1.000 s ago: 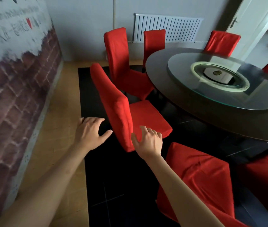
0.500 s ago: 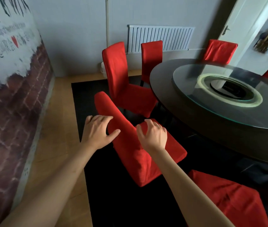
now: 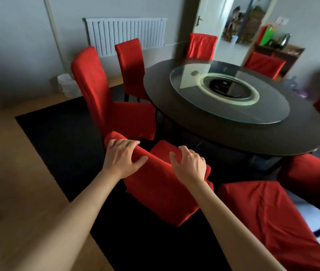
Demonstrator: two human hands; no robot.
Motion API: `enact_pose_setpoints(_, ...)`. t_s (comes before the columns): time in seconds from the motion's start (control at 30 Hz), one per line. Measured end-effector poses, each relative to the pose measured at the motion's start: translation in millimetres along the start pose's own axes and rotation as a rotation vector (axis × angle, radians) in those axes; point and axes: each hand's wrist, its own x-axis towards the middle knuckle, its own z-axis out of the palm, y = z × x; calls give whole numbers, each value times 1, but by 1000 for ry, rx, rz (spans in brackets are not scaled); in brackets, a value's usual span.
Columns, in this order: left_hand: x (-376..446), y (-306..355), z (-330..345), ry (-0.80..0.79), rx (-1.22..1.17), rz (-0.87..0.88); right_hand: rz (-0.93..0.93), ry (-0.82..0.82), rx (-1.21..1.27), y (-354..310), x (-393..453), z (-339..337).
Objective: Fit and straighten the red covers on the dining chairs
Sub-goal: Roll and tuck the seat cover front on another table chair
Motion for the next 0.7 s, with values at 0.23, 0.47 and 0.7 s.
enact_pose_setpoints(0.23,25,-12,13,-107,-80,184,205,64,-88,-11,-36,6)
enact_pose_setpoints(0.47,43,-3,48,-157,-110,254,307,8,-170,0,-41,22)
enact_pose_setpoints(0.7,54,-15,66,-221,-87,307,374,-180,-272,-10,-36,36)
